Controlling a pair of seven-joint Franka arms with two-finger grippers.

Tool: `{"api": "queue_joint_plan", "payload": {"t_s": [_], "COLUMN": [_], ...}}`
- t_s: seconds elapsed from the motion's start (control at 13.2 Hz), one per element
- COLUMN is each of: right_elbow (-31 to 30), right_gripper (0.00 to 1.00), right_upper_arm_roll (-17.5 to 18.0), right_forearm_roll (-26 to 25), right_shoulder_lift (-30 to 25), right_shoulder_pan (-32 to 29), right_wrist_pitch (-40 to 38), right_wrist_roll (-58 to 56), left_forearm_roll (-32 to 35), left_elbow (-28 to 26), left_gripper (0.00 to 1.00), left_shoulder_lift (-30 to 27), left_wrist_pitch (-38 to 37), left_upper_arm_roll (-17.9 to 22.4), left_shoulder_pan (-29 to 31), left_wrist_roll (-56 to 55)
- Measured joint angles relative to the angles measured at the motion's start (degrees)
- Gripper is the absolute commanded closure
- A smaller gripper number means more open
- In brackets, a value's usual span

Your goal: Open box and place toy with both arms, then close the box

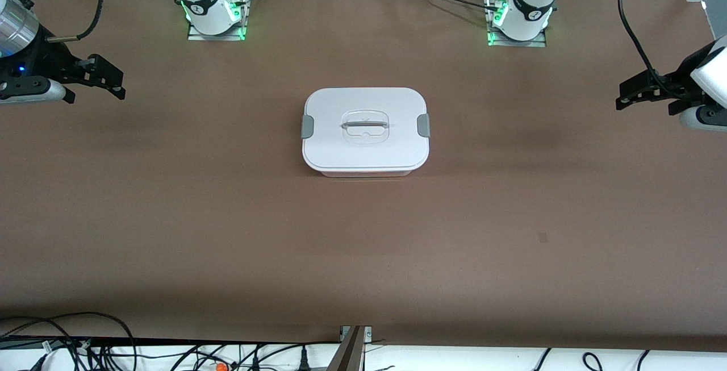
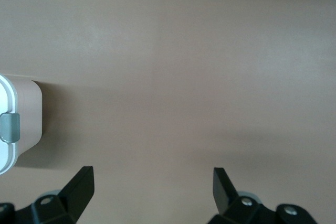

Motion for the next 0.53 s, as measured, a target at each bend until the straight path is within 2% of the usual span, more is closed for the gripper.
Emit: {"api": "queue_joint_plan", "payload": {"t_s": [0.53], "right_elbow": [0.0], "right_gripper": [0.0], "right_upper_arm_roll": [0.0], "right_forearm_roll": [0.0], "right_shoulder_lift": [0.0], "right_shoulder_pan": [0.0], "right_wrist_pitch": [-0.08], "right_wrist_roll": [0.0], "left_forearm_roll": [0.04], "left_elbow": [-2.22], "left_gripper": [0.0], "left_shoulder_lift": [0.52], "left_wrist_pitch": [0.14], "left_upper_arm_roll": [-0.01], "left_shoulder_pan": [0.32], "left_wrist_roll": [-0.1]}}
